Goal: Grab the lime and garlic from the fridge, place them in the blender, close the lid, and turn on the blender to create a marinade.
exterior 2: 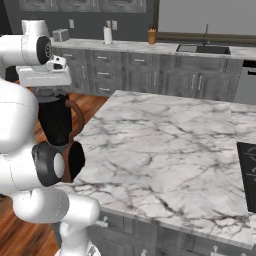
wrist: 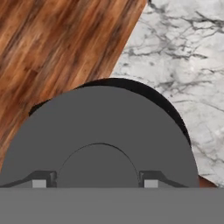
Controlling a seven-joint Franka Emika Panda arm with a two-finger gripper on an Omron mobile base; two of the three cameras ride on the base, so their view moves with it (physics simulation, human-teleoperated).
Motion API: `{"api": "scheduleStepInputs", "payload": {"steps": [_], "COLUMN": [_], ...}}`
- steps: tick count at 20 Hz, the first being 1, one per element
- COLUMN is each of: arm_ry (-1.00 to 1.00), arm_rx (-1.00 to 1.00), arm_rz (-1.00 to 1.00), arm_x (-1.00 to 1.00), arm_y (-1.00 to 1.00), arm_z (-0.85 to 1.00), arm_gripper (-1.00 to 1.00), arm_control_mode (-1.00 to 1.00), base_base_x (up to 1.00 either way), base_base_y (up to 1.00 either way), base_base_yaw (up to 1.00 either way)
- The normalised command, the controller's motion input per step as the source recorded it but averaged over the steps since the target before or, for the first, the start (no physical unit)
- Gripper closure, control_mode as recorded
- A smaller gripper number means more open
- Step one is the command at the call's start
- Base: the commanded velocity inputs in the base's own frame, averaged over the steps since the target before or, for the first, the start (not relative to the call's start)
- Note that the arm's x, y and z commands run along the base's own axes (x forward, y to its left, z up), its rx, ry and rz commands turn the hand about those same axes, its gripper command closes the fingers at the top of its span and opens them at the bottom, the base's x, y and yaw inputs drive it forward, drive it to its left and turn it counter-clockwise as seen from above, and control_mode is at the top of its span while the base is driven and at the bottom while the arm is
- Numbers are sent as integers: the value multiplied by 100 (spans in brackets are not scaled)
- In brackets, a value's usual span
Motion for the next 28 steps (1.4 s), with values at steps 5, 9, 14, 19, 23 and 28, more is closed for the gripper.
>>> {"api": "scheduleStepInputs", "payload": {"steps": [5, 9, 14, 19, 23, 28], "arm_ry": [0, 0, -9, -26, -38, -25], "arm_rx": [0, 0, 0, 0, 0, 0], "arm_rz": [0, 0, 0, 0, 0, 0], "arm_x": [27, 16, 20, 23, -3, -8], "arm_y": [0, 0, 0, 0, 0, 0], "arm_z": [-8, -34, -45, -47, -48, -70], "arm_gripper": [100, 100, 100, 100, 100, 100], "arm_control_mode": [-100, -100, -100, -100, -100, -100], "base_base_x": [0, 0, 0, 0, 0, 0], "base_base_y": [0, 0, 0, 0, 0, 0], "base_base_yaw": [0, 0, 0, 0, 0, 0]}}
